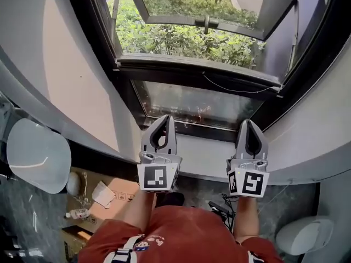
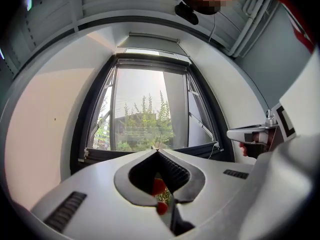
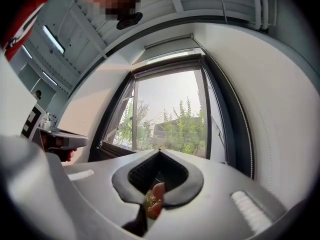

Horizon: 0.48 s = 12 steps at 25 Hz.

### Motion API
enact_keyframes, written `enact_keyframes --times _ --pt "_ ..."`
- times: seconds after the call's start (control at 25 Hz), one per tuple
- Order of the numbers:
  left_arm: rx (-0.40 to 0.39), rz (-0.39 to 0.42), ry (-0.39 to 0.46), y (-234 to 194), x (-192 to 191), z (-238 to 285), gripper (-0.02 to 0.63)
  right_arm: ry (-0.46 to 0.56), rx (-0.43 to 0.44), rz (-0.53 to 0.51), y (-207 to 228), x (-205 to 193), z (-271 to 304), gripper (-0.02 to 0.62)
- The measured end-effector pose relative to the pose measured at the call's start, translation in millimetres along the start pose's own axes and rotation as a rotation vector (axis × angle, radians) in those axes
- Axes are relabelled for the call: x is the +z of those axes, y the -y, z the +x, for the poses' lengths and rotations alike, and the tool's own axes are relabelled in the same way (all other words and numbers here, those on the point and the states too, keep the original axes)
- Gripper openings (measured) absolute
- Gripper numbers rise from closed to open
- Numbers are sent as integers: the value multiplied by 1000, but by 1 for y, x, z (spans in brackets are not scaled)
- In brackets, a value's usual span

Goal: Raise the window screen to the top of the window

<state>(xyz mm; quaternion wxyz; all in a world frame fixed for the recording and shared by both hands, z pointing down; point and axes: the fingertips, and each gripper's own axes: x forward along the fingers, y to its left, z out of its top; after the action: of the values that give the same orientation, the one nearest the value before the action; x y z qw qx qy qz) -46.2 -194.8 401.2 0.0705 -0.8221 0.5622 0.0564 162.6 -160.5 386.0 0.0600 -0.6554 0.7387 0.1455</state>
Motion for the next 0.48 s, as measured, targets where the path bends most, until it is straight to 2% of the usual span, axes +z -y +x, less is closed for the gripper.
enact_keyframes --times 0.16,0.48 --pt "-31 -25 2 -22 -6 27 5 -3 -24 -17 -8 -3 31 9" --pt "-78 -18 10 -53 -10 66 5 -19 -59 -51 -21 -8 71 9"
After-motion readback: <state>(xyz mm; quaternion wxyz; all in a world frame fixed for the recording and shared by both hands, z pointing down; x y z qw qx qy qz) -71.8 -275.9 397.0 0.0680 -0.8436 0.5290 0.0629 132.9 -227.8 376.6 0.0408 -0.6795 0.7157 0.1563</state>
